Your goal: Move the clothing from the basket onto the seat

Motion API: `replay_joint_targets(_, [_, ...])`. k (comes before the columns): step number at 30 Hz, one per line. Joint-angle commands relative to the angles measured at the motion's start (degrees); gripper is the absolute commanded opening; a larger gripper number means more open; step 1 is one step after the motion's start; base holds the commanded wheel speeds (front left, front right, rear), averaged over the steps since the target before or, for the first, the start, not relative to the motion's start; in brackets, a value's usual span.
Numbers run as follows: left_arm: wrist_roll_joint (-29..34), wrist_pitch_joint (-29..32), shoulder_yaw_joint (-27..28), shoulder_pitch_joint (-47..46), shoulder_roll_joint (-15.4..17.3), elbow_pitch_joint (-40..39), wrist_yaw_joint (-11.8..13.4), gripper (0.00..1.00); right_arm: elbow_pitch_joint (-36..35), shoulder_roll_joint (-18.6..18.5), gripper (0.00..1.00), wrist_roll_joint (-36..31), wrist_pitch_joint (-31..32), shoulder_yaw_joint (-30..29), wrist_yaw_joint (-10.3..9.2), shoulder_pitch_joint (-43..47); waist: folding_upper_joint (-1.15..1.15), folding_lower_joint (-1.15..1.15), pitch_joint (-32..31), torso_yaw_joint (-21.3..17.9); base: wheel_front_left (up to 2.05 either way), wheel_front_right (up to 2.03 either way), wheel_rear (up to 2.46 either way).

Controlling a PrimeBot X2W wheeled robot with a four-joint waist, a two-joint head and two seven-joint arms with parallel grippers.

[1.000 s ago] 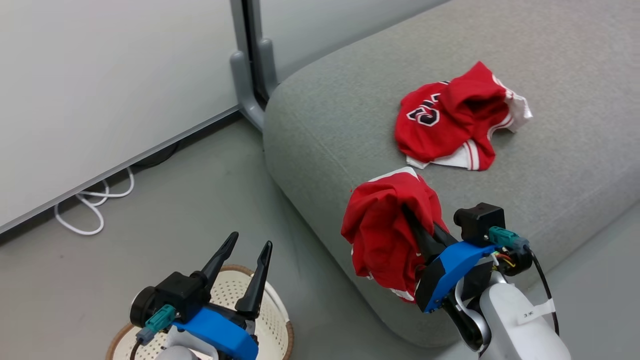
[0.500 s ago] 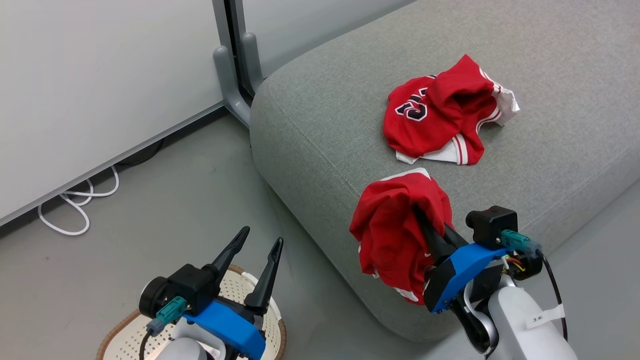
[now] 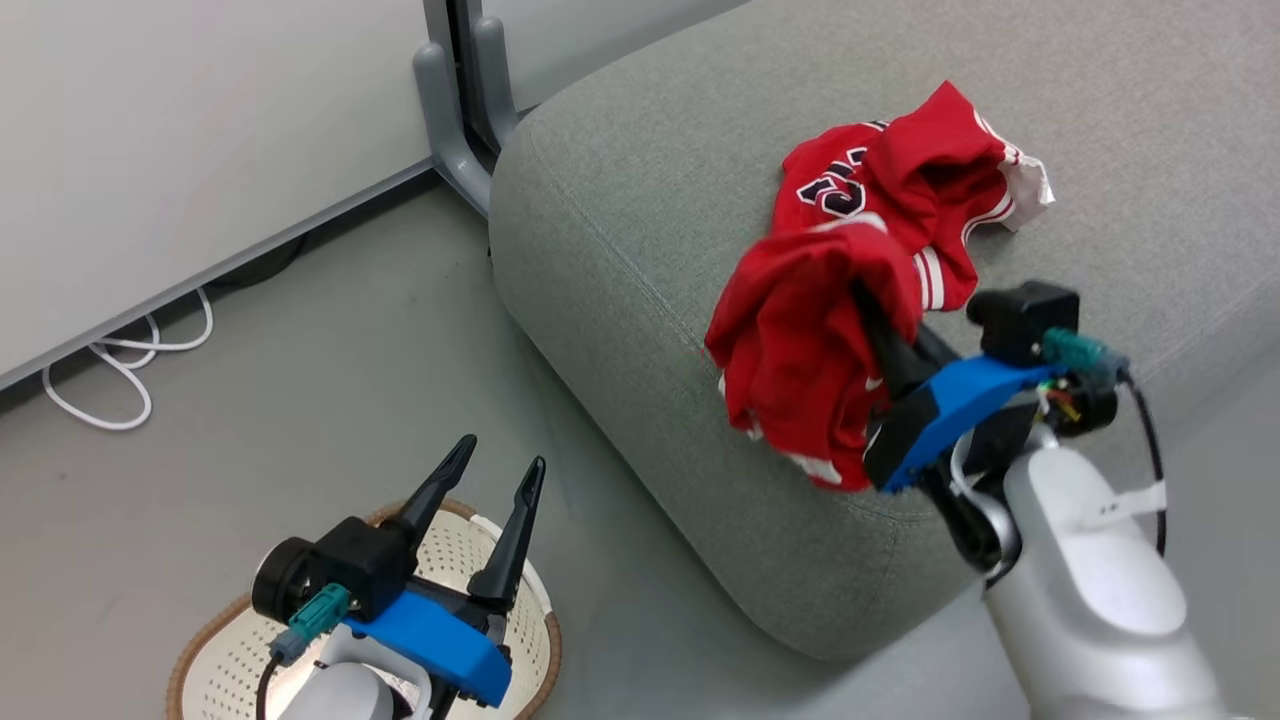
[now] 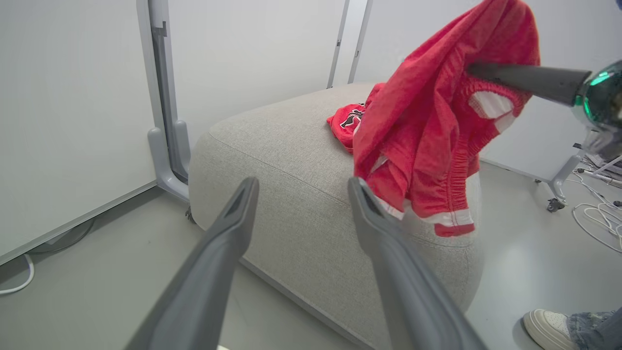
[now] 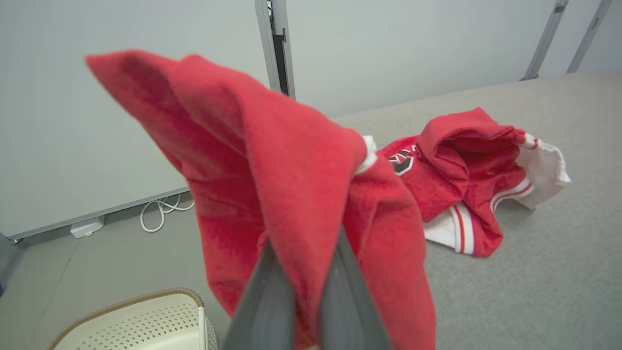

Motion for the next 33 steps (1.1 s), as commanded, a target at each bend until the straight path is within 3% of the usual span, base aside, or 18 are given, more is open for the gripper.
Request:
replay_joint_targets(1, [0.4,-0.3,0.1,-1.3,0.5,-0.4,-0.1,1.0,0.1,-0.4,0.0,-0.5,0.2,-0.7,0.03,-2.6,0.0,0.0,1.5,0.4,0.0,0.0,0.0])
replay_joint_targets(8, [1.2,-0.3,-2.9,-6.7,3.4,-1.3,-0.1,1.0,1.6,-5.2,0.0,0.2,2.4,-7.2,0.03,-15.8,0.0,0.0,8.7,3.2,0.0,0.0,0.0])
replay_joint_targets(17, [1.3,1.1,-7.5,-15.6,7.9,-3.6,-0.1,1.0,3.3,-14.9,0.0,-2.5,1.8,-19.1,0.03,-29.5,0.0,0.0,19.4,7.6,0.0,0.0,0.0])
replay_joint_targets(27, [1.9,4.0,-10.6,-23.3,11.1,-8.3,-0.1,1.0,9.4,-16.8,0.0,-1.3,-3.8,-30.6,0.02,-28.8,0.0,0.0,28.9,11.9,0.0,0.0,0.0])
replay_joint_targets(33, [3.3,5.2,-11.6,-25.7,11.8,-10.7,0.0,1.0,16.1,-16.5,0.0,-2.5,-8.2,-32.2,0.02,-26.9,0.0,0.0,31.8,13.0,0.0,0.0,0.0])
